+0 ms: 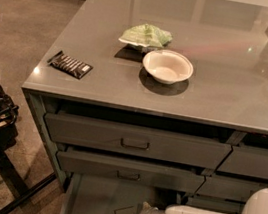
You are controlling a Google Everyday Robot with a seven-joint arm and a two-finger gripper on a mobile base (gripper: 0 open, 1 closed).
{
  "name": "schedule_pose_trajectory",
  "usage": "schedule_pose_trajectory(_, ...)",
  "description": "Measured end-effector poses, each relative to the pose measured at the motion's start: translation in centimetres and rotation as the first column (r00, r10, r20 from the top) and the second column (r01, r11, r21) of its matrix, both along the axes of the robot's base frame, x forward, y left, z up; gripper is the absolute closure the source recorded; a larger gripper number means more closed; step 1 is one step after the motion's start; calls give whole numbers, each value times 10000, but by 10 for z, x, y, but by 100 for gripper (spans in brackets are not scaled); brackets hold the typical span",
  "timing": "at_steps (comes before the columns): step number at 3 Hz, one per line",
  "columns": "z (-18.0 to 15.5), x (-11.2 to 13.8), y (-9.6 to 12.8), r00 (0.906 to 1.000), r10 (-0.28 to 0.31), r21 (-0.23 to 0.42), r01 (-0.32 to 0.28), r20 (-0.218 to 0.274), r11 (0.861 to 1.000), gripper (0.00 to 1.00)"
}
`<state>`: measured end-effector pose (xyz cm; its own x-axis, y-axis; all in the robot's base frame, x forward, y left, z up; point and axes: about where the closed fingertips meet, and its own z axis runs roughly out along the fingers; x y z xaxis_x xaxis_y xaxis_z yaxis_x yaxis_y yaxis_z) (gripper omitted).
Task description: Pick blue chip bag from bottom drawer and place on counter
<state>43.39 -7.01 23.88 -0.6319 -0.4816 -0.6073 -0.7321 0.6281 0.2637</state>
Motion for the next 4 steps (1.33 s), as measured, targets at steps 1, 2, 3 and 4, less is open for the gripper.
schedule_pose_trajectory(1, 0, 0, 0, 10000, 0, 0, 0, 0, 10000, 0)
schedule_pose_trajectory(2, -6, -2, 1, 9994, 145, -173, -151, -308, 9997, 0)
schedule_pose_trajectory(3, -20, -17, -5, 9930, 67, -385, -113, -1176, 9992, 0)
schedule_pose_trajectory(4, -38, -36, -10, 9784, -186, -290, 129, -2058, 9995, 0)
